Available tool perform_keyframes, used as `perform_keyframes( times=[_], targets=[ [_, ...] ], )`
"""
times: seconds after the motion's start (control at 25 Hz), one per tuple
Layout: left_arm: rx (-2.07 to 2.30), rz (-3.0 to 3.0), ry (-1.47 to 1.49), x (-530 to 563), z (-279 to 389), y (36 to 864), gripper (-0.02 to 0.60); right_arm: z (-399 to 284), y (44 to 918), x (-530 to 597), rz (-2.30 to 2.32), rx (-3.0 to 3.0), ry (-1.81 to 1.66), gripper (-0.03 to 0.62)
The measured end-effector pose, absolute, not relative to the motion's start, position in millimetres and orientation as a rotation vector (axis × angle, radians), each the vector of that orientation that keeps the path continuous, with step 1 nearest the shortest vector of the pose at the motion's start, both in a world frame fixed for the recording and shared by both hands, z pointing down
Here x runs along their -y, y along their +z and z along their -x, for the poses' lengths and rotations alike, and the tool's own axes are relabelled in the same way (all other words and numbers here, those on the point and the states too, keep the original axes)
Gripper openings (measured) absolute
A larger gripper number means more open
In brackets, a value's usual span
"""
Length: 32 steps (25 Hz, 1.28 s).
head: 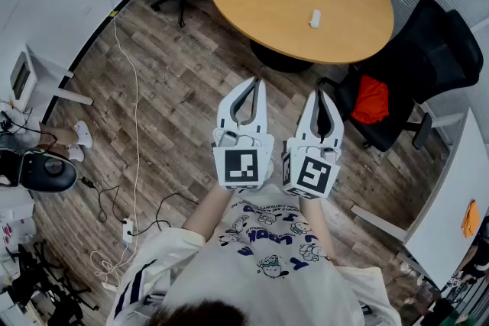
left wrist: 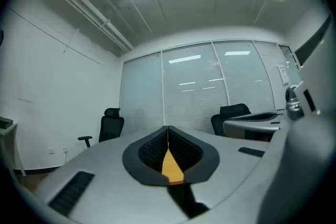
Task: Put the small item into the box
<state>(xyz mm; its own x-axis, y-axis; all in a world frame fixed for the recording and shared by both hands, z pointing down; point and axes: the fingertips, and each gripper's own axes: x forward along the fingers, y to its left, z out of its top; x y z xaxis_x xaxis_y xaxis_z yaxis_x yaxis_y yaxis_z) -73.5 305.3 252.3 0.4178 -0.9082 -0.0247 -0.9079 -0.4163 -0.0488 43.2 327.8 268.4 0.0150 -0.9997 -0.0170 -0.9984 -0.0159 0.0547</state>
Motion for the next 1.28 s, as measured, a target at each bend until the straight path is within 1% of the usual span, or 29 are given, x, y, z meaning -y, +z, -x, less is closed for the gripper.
perform_keyframes(
  times=[0.44, 1.28],
  targets=[
    [-1.657, 2.579, -0.018, -302, 73, 253, 0.015, -45, 272, -326, -2.216, 2.190, -0.072, 0.035],
    [-1.761, 2.507, -0.052, -290, 41, 266, 0.015, -89, 289, -306, -2.176, 2.255, 0.002, 0.037]
  ],
)
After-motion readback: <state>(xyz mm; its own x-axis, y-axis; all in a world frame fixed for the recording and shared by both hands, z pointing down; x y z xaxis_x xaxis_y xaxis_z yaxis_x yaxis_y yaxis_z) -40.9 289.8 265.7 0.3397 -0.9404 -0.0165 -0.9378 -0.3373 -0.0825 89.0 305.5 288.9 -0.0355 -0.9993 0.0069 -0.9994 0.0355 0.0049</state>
